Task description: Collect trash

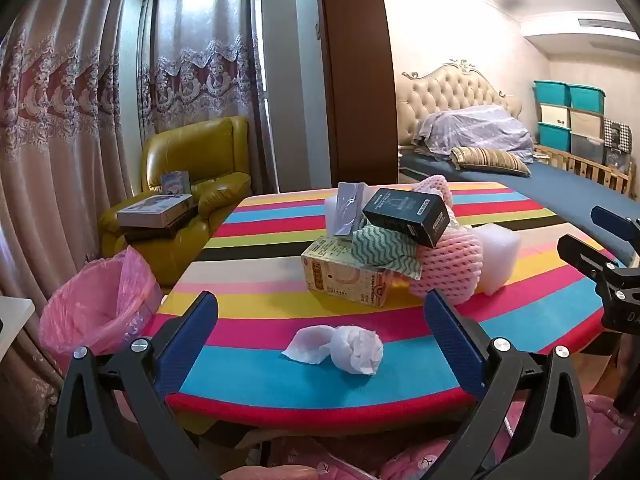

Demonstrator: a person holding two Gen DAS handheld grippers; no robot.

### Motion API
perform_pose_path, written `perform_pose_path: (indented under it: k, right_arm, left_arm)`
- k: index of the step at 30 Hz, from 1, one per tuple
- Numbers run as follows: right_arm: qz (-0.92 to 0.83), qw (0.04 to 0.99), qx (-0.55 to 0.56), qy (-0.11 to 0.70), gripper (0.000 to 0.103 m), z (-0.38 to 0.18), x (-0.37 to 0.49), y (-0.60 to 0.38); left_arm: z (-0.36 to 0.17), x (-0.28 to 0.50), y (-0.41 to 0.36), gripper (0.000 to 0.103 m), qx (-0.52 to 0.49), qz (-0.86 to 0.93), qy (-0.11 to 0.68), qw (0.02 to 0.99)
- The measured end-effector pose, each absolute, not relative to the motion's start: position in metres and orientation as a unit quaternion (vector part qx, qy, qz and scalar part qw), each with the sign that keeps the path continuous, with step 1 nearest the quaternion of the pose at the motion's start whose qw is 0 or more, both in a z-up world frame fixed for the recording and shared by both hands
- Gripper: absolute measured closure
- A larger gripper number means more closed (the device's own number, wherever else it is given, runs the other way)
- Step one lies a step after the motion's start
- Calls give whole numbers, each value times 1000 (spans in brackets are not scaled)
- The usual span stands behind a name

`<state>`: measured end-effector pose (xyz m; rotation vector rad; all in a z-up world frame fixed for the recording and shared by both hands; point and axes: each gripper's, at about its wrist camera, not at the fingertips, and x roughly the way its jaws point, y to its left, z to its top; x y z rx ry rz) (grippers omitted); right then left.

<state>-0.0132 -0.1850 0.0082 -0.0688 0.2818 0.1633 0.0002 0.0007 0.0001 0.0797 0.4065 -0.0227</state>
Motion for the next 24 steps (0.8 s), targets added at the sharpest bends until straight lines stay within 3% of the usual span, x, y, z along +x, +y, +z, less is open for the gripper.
perform_pose_path:
  k: [24]
  right_arm:
    - [80, 986, -35, 140, 4, 8, -14, -182]
  left_arm:
    - [0, 0, 1, 7, 41, -12, 205, 978]
